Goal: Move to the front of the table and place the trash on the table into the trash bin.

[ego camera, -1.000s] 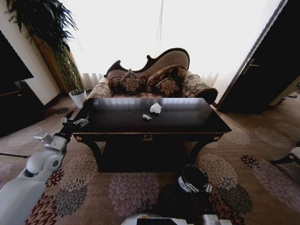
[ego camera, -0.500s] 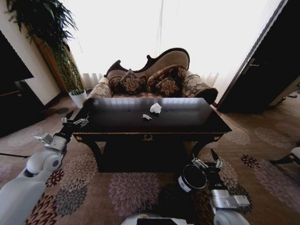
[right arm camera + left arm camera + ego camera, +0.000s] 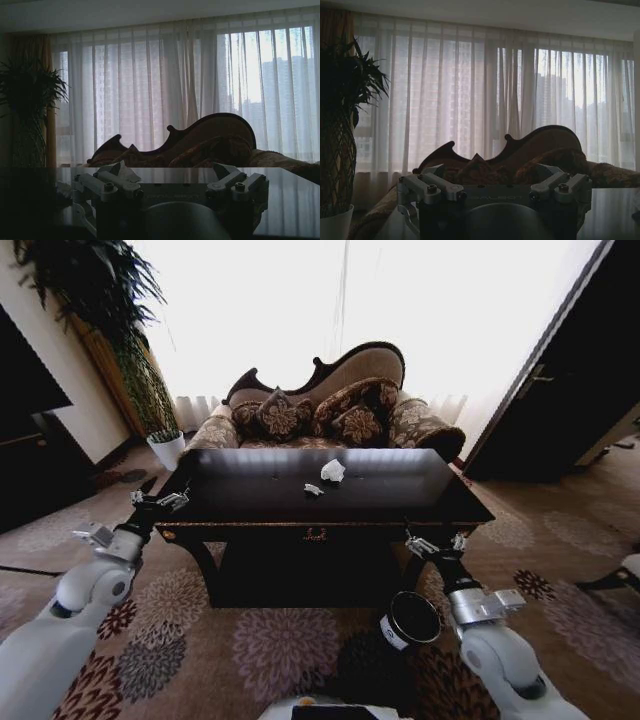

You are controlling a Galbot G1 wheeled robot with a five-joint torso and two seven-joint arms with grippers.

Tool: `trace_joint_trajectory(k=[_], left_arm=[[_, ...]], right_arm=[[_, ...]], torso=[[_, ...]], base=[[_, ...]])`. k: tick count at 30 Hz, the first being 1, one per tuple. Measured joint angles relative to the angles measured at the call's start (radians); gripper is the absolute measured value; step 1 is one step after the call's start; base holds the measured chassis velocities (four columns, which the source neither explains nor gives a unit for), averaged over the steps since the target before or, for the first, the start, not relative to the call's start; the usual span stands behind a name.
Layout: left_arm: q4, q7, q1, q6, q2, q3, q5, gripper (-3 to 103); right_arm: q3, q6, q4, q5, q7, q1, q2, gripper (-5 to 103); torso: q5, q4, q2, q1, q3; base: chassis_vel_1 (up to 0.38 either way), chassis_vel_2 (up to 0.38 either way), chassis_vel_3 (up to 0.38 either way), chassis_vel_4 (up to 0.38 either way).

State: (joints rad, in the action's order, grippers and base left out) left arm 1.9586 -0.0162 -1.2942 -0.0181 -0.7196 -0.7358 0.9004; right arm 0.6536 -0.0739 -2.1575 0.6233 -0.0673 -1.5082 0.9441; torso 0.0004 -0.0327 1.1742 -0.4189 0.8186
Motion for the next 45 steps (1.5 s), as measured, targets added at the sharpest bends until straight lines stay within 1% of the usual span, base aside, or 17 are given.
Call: trace_joint_trajectory(k=[2, 3, 6, 7, 10, 11, 14, 17, 18, 19, 20, 22, 25, 26, 30, 36, 45], left_arm=[[0.0, 0.0, 0.0, 0.0, 0.0, 0.0, 0.0, 100], [0.0, 0.0, 0.0, 0.0, 0.0, 0.0, 0.0, 100], [0.0, 0.0, 0.0, 0.0, 0.0, 0.0, 0.0, 100], [0.0, 0.0, 0.0, 0.0, 0.0, 0.0, 0.0, 100], [0.0, 0.0, 0.0, 0.0, 0.0, 0.0, 0.0, 100], [0.0, 0.0, 0.0, 0.0, 0.0, 0.0, 0.0, 100], [0.0, 0.0, 0.0, 0.0, 0.0, 0.0, 0.0, 100], [0.0, 0.0, 0.0, 0.0, 0.0, 0.0, 0.0, 100], [0.0, 0.0, 0.0, 0.0, 0.0, 0.0, 0.0, 100], [0.0, 0.0, 0.0, 0.0, 0.0, 0.0, 0.0, 100], [0.0, 0.0, 0.0, 0.0, 0.0, 0.0, 0.0, 100], [0.0, 0.0, 0.0, 0.0, 0.0, 0.0, 0.0, 100], [0.0, 0.0, 0.0, 0.0, 0.0, 0.0, 0.0, 100], [0.0, 0.0, 0.0, 0.0, 0.0, 0.0, 0.0, 100], [0.0, 0.0, 0.0, 0.0, 0.0, 0.0, 0.0, 100], [0.0, 0.0, 0.0, 0.0, 0.0, 0.0, 0.0, 100], [0.0, 0.0, 0.0, 0.0, 0.0, 0.0, 0.0, 100]], right_arm=[[-0.028, 0.019, 0.033, 0.04, -0.012, 0.059, -0.053, 100], [-0.028, 0.019, 0.033, 0.04, -0.012, 0.059, -0.053, 100], [-0.092, 0.041, 0.089, 0.109, -0.026, 0.154, -0.14, 100], [-0.092, 0.041, 0.089, 0.109, -0.026, 0.154, -0.14, 100], [-0.202, 0.063, 0.158, 0.171, -0.041, 0.296, -0.214, 100], [-0.202, 0.063, 0.158, 0.171, -0.041, 0.296, -0.214, 100], [-0.346, 0.089, 0.226, 0.224, -0.06, 0.46, -0.243, 100], [-0.405, 0.098, 0.25, 0.238, -0.065, 0.519, -0.251, 100], [-0.465, 0.108, 0.276, 0.254, -0.069, 0.579, -0.255, 100], [-0.474, 0.109, 0.28, 0.256, -0.07, 0.588, -0.256, 100], [-0.536, 0.117, 0.31, 0.277, -0.076, 0.663, -0.256, 100], [-0.559, 0.12, 0.321, 0.286, -0.079, 0.69, -0.256, 100], [-0.722, 0.132, 0.402, 0.319, -0.091, 0.879, -0.244, 100], [-0.722, 0.132, 0.402, 0.319, -0.091, 0.879, -0.244, 100], [-0.872, 0.142, 0.498, 0.355, -0.098, 1.022, -0.201, 100], [-0.994, 0.148, 0.627, 0.4, -0.104, 1.167, -0.152, 100], [-1.08, 0.149, 0.731, 0.418, -0.105, 1.292, -0.106, 100]], torso=[[-0.0003, 0.0003, 0.0, 0.0, 0.0], [-0.0003, 0.0003, 0.0, 0.0, 0.0], [-0.0004, 0.0003, 0.0, 0.0, 0.0], [-0.0004, 0.0003, 0.0, 0.0, 0.0], [0.0, 0.0002, 0.0, 0.0, 0.0], [0.0, 0.0002, 0.0, 0.0, 0.0], [-0.0001, 0.0004, 0.0, 0.0, 0.0], [-0.0005, 0.0004, 0.0, 0.0, 0.0], [-0.0005, 0.0003, 0.0, 0.0, 0.0], [-0.0005, 0.0003, 0.0, 0.0, 0.0], [-0.0004, 0.0004, 0.0, 0.0, 0.0], [-0.0006, 0.0002, 0.0, 0.0, 0.0], [-0.001, 0.0004, 0.0, 0.0, 0.0], [-0.001, 0.0004, 0.0, 0.0, 0.0], [-0.0005, 0.0005, 0.0, 0.0, 0.0], [-0.0009, 0.0001, 0.0, 0.0, 0.0], [-0.0005, 0.0002, 0.0, 0.0, 0.0]], base=[[0.0, 0.0, 0.0, 0.0], [0.0, 0.0, 0.0, 0.0], [0.0, 0.0, 0.0, 0.0], [0.0, 0.0, 0.0, 0.0], [0.0, 0.0, 0.0, 0.0], [0.0, 0.0, 0.0, 0.0], [0.0, 0.0, 0.0, 0.0], [0.0, 0.0, 0.0, 0.0], [0.0, 0.0, 0.0, 0.0], [0.0, 0.0, 0.0, 0.0], [0.0, 0.0, 0.0, 0.0], [0.0, 0.0, 0.0, 0.0], [0.0, 0.0, 0.0, 0.0], [0.0, 0.0, 0.0, 0.0], [0.0, 0.0, 0.0, 0.0], [0.0, 0.0, 0.0, 0.0], [0.0, 0.0, 0.0, 0.0]])
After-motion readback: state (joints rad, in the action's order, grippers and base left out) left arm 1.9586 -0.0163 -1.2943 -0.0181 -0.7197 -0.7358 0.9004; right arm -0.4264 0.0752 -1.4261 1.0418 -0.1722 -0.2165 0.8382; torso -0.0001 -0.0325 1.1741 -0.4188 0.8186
